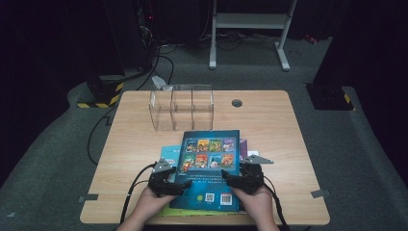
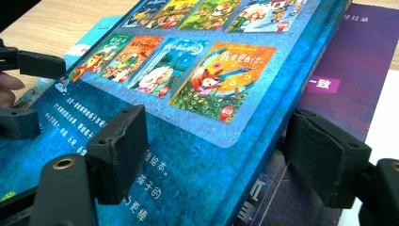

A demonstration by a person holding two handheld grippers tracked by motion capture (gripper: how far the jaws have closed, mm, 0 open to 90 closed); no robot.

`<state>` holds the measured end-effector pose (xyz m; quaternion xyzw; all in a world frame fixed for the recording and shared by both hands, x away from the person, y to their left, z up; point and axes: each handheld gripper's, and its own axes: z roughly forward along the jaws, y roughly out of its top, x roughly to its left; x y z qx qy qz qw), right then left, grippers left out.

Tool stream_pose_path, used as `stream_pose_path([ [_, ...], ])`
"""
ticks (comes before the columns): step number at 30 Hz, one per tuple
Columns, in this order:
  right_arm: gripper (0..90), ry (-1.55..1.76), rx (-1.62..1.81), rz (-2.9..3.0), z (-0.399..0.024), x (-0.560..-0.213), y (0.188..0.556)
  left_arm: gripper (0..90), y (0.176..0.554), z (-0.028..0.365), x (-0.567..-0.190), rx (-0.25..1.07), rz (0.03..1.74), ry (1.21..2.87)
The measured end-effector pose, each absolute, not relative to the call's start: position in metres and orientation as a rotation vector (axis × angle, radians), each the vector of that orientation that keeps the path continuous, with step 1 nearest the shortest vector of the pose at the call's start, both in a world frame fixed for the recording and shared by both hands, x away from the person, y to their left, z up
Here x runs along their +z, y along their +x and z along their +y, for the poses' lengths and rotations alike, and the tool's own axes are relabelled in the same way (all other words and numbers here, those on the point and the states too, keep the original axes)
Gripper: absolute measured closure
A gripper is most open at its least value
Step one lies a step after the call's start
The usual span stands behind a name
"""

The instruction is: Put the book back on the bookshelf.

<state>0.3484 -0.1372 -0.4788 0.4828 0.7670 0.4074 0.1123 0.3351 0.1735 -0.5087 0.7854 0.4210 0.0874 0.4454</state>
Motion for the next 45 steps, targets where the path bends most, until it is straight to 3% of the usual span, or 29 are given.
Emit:
stream_pose_path([
  [9,22.9,1.399,1.179,2.257,-0.134,-0.478,0.347,10.0,0.335,0.173,-0.509,0.220,1.042,1.945],
  [17,36.0,1.410,1.221,2.255,-0.142,-0.476,0.345,9.6,0.335,0.173,-0.509,0.222,1.045,1.948],
  [45,29.4,1.419,1.186,2.225,-0.154,-0.473,0.330,10.1,0.330,0.157,-0.504,0.205,1.011,1.978],
])
